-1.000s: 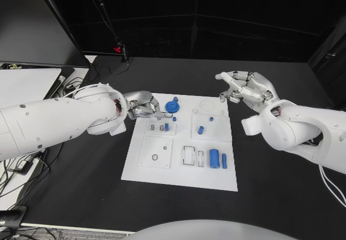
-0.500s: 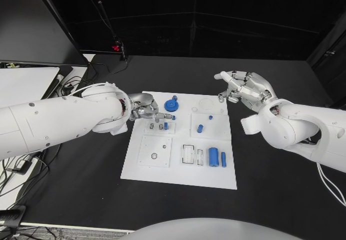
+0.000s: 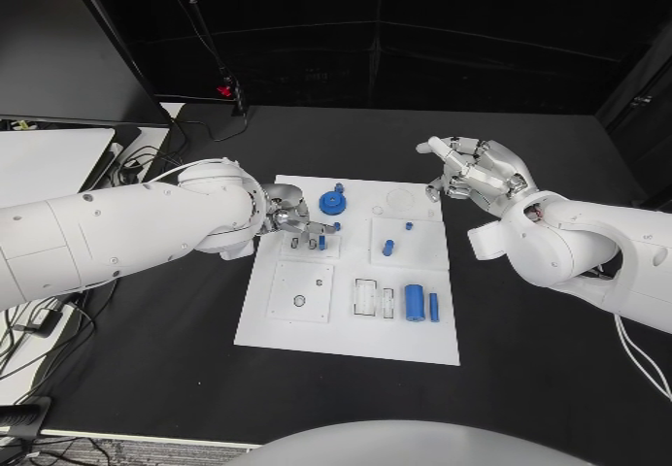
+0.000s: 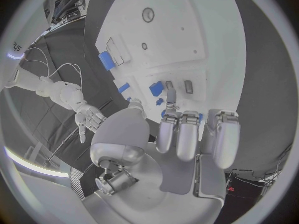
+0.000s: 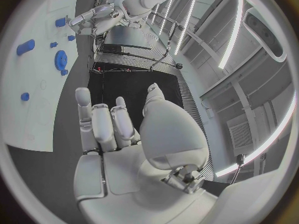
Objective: Assemble the parts on the task board
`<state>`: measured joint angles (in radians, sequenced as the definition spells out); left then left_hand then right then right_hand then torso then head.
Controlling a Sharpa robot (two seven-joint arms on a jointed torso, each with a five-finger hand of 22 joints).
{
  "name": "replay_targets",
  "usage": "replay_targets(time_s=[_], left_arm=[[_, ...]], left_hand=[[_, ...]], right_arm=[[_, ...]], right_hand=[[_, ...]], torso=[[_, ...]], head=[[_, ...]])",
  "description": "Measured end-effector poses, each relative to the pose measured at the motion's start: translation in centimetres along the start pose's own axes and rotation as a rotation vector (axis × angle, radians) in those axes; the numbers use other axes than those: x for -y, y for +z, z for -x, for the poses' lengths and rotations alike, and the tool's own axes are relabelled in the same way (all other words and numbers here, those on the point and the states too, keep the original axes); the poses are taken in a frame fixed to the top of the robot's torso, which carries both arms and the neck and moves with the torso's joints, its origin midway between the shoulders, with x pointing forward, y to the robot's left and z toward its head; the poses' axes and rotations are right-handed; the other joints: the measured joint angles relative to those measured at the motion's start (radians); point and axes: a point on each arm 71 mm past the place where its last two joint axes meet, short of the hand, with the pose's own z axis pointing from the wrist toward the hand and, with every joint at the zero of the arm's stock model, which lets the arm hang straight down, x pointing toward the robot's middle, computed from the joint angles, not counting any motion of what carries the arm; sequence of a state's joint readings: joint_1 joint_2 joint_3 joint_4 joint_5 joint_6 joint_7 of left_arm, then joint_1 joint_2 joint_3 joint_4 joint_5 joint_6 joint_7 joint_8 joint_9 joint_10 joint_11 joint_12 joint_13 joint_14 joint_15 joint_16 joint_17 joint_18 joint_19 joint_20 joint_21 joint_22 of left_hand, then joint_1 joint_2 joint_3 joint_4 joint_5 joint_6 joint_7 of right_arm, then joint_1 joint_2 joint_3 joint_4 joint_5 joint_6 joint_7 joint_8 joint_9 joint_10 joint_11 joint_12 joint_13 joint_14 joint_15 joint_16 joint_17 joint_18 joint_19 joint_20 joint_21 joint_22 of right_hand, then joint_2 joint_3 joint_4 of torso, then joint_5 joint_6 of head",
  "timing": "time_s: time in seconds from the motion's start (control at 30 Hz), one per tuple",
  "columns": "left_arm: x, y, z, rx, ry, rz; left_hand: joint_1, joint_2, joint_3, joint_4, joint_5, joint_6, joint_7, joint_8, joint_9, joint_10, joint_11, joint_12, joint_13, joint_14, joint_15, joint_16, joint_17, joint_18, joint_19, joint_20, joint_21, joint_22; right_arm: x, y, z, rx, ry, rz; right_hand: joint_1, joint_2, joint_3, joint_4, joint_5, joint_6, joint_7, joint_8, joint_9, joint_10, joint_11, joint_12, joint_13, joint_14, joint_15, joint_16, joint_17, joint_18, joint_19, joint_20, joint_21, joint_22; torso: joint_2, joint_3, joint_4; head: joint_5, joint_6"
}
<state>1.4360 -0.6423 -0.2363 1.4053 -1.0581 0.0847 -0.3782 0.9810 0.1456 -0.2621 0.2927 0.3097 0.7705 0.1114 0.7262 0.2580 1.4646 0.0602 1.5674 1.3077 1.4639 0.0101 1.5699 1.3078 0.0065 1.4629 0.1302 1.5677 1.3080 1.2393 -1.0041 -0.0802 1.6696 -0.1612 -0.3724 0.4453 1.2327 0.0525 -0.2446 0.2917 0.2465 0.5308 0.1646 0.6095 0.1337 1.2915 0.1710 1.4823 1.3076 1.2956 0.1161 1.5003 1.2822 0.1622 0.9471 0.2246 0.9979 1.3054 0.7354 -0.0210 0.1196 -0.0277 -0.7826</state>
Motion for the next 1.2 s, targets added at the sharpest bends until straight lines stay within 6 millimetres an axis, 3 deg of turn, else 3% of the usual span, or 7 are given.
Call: replay_targets(time_s=[0.1, 0.2, 0.27, 1.2], left_arm=[[-0.1, 0.2, -0.1, -0.009, 0.004, 0.015], [0.0, 0.3, -0.1, -0.015, 0.008, 0.024], [0.0, 0.3, -0.2, -0.02, 0.011, 0.028], [1.2, 1.1, -0.6, -0.05, 0.028, 0.017]], left_hand=[[-0.002, 0.005, 0.0, 0.0, 0.0, 0.002, -0.002, 0.0, 0.004, 0.004, -0.004, 0.0, 0.0, 0.0, 0.0, 0.0, 0.0, 0.0, 0.001, -0.001, 0.0, 0.0], [0.003, 0.01, 0.0, 0.0, 0.0, 0.004, -0.004, 0.0, 0.006, 0.004, -0.004, 0.0, 0.0, 0.0, 0.0, 0.0, 0.0, 0.0, 0.004, -0.004, 0.0, 0.0], [0.007, 0.015, 0.0, 0.0, 0.0, 0.004, -0.004, 0.0, 0.009, 0.004, -0.004, 0.0, 0.0, 0.0, 0.0, 0.0, 0.0, 0.0, 0.004, -0.004, 0.0, 0.0], [0.089, 0.053, 0.007, -0.001, 0.018, 0.011, -0.011, -0.004, 0.066, 0.0, -0.014, 0.0, 0.0, 0.004, -0.011, 0.0, 0.0, 0.0, 0.004, -0.011, 0.0, 0.0]], right_arm=[[0.0, 0.0, 0.0, 0.0, 0.0, -0.002], [0.1, 0.0, 0.0, 0.001, 0.0, -0.004], [0.1, 0.0, 0.1, 0.002, 0.0, -0.007], [0.9, 0.0, 0.2, 0.008, -0.001, -0.056]], right_hand=[[-0.004, 0.004, -0.005, -0.002, 0.0, -0.009, -0.002, 0.029, -0.011, 0.093, 0.003, 0.039, 0.0, 0.13, 0.004, 0.049, 0.025, -0.039, 0.146, 0.004, 0.181, 0.003], [-0.003, 0.003, -0.008, -0.002, 0.0, -0.017, -0.003, 0.047, -0.02, 0.159, 0.006, 0.061, 0.0, 0.166, 0.009, 0.065, 0.026, -0.055, 0.236, 0.009, 0.287, 0.003], [-0.003, 0.003, -0.009, -0.004, 0.003, -0.017, -0.003, 0.052, -0.024, 0.17, 0.006, 0.066, 0.0, 0.166, 0.009, 0.065, 0.026, -0.055, 0.262, 0.01, 0.32, 0.003], [-0.008, 0.008, -0.009, -0.004, 0.004, -0.017, -0.003, 0.057, -0.028, 0.17, 0.006, 0.067, 0.0, 0.166, 0.009, 0.065, 0.026, -0.054, 0.255, 0.011, 0.326, 0.002]], torso=[[0.0, -0.0001, 0.0001], [0.0, -0.0002, 0.0006], [0.0, -0.0004, 0.0008], [0.0, -0.0005, 0.0007]], head=[[-0.001, 0.0], [-0.003, 0.0], [-0.004, -0.001], [-0.011, -0.002]])
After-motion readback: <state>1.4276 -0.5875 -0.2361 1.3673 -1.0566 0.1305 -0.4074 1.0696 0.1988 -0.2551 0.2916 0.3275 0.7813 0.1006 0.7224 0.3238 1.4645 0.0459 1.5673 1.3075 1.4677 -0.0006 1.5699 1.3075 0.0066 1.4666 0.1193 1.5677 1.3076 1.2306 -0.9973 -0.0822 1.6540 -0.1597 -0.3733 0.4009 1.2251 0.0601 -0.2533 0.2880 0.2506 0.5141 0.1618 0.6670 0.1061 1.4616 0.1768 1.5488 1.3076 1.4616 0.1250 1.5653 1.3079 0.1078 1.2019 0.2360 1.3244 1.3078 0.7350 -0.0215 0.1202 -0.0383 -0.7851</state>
